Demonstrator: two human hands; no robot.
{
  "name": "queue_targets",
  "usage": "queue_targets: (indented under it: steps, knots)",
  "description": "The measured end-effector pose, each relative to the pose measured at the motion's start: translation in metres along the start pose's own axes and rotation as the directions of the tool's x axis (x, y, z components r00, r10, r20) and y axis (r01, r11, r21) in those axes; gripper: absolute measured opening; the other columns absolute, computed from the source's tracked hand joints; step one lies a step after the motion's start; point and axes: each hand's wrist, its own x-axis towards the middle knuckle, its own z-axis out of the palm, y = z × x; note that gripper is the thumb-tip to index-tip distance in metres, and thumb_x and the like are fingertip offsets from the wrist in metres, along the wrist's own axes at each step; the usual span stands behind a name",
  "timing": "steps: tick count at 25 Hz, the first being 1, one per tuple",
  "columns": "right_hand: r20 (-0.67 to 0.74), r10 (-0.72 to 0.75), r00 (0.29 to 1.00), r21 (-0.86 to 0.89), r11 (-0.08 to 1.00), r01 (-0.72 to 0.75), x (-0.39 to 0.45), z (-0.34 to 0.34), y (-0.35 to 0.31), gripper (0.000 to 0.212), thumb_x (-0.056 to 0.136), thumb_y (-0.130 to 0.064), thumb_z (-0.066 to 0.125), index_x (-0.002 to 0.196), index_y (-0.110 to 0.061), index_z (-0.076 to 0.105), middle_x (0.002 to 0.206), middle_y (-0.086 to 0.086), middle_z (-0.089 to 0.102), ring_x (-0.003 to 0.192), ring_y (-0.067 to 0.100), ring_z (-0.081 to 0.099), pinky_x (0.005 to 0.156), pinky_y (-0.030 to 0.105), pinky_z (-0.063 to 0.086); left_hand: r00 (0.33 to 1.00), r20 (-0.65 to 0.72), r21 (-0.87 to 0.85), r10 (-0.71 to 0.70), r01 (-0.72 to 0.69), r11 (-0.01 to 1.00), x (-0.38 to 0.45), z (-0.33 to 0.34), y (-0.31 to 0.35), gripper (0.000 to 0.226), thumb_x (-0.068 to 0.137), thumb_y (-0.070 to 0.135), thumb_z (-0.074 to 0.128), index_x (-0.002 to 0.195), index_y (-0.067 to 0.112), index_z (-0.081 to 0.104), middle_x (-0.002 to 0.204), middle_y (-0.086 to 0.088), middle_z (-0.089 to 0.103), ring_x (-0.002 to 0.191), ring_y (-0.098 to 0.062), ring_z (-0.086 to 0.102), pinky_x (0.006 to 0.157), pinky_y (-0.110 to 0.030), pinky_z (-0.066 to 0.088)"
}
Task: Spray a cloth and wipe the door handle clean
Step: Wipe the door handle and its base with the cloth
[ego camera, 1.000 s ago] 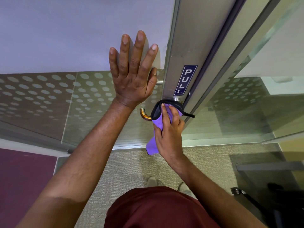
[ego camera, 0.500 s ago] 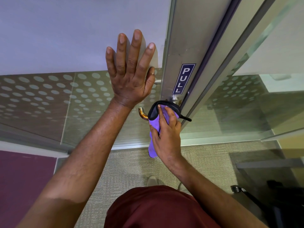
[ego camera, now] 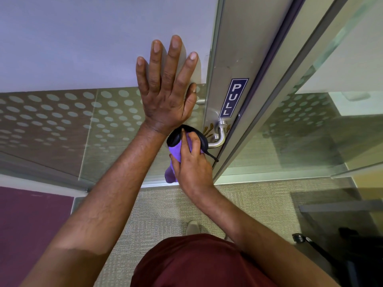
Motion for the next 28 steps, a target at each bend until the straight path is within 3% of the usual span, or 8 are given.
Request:
queue_targets:
  steps: [3, 6, 11, 16, 18, 21, 25, 28]
  knots:
    - [-0.005, -0.022, 1.000, -0.249, 0.968, 0.020, 0.012, 0.000, -0.008, 0.073, 0.089, -0.043, 0.069, 0.148, -0.006, 0.045, 0.134, 0.012, 0.054, 0.062, 0.014, 0.062, 0.037, 0.023, 0.042, 1.000, 0.001, -0.003, 0.015, -0.015, 1.000, 0.000, 0.000, 0.000, 0.053, 0.098, 0.029, 0.054, 0.148, 0.020, 0.039, 0.152, -0.017, 0.036, 0.158, -0.027, 0.010, 0.126, -0.047, 0.000]
    - [0.126, 0.000, 0.992, -0.412, 0.910, 0.052, 0.024, -0.013, -0.016, 0.064, 0.084, -0.026, 0.076, 0.135, -0.001, 0.047, 0.112, 0.009, 0.055, 0.058, 0.010, 0.041, 0.035, 0.025, 0.024, 0.999, -0.006, -0.012, 0.033, -0.033, 0.999, 0.001, -0.001, 0.001, 0.052, 0.097, 0.028, 0.054, 0.147, 0.020, 0.040, 0.151, -0.016, 0.035, 0.149, -0.037, 0.026, 0.126, -0.046, 0.001]
    - [0.269, 0.029, 0.963, -0.344, 0.936, 0.068, 0.047, -0.021, -0.019, 0.036, 0.100, -0.017, 0.058, 0.131, -0.001, 0.046, 0.119, 0.012, 0.061, 0.090, 0.022, 0.071, 0.054, 0.031, 0.042, 1.000, 0.009, -0.016, 0.012, -0.012, 1.000, 0.003, -0.003, 0.000, 0.053, 0.099, 0.028, 0.053, 0.149, 0.021, 0.038, 0.154, -0.014, 0.031, 0.158, -0.017, -0.008, 0.126, -0.048, 0.004]
    - [0.398, 0.042, 0.917, -0.296, 0.951, 0.085, 0.061, -0.031, -0.017, 0.025, 0.107, -0.023, 0.047, 0.124, -0.010, 0.060, 0.108, 0.005, 0.064, 0.085, 0.021, 0.064, 0.056, 0.031, 0.041, 1.000, 0.012, -0.016, 0.013, -0.013, 1.000, 0.003, -0.003, 0.000, 0.055, 0.098, 0.029, 0.054, 0.149, 0.020, 0.037, 0.154, -0.014, 0.032, 0.157, -0.018, -0.011, 0.126, -0.048, 0.003]
    - [0.339, 0.019, 0.941, -0.278, 0.957, 0.081, 0.048, -0.032, -0.017, 0.027, 0.104, -0.021, 0.050, 0.126, -0.007, 0.056, 0.110, 0.009, 0.060, 0.085, 0.022, 0.065, 0.053, 0.032, 0.038, 1.000, 0.010, -0.011, 0.010, -0.010, 1.000, 0.002, -0.003, -0.001, 0.057, 0.097, 0.028, 0.057, 0.149, 0.020, 0.037, 0.154, -0.014, 0.032, 0.157, -0.019, -0.010, 0.126, -0.049, 0.004]
    - [0.139, -0.086, 0.987, -0.516, 0.844, 0.146, 0.021, -0.020, -0.016, 0.051, 0.083, -0.028, 0.065, 0.127, -0.004, 0.058, 0.106, 0.005, 0.059, 0.078, 0.009, 0.062, 0.040, 0.023, 0.041, 1.000, 0.011, -0.014, 0.009, -0.009, 1.000, 0.002, -0.003, 0.000, 0.056, 0.097, 0.028, 0.057, 0.149, 0.020, 0.038, 0.154, -0.014, 0.032, 0.157, -0.018, -0.011, 0.126, -0.049, 0.004]
    - [0.168, -0.152, 0.974, -0.670, 0.707, 0.226, 0.010, -0.006, -0.006, 0.086, 0.062, -0.027, 0.089, 0.133, 0.001, 0.049, 0.113, 0.011, 0.040, 0.081, 0.007, 0.049, 0.035, 0.018, 0.043, 1.000, 0.019, -0.009, 0.009, -0.009, 1.000, 0.001, -0.002, 0.000, 0.053, 0.099, 0.030, 0.052, 0.149, 0.021, 0.036, 0.154, -0.014, 0.031, 0.157, -0.018, -0.012, 0.126, -0.048, 0.002]
    - [0.094, -0.142, 0.985, -0.564, 0.808, 0.170, 0.021, -0.017, -0.009, 0.045, 0.079, -0.029, 0.081, 0.115, -0.008, 0.064, 0.098, 0.008, 0.048, 0.069, 0.008, 0.053, 0.033, 0.019, 0.041, 1.000, 0.007, -0.011, 0.014, -0.014, 1.000, 0.001, -0.001, 0.000, 0.053, 0.099, 0.029, 0.053, 0.149, 0.021, 0.038, 0.153, -0.014, 0.033, 0.157, -0.018, -0.011, 0.126, -0.048, 0.003]
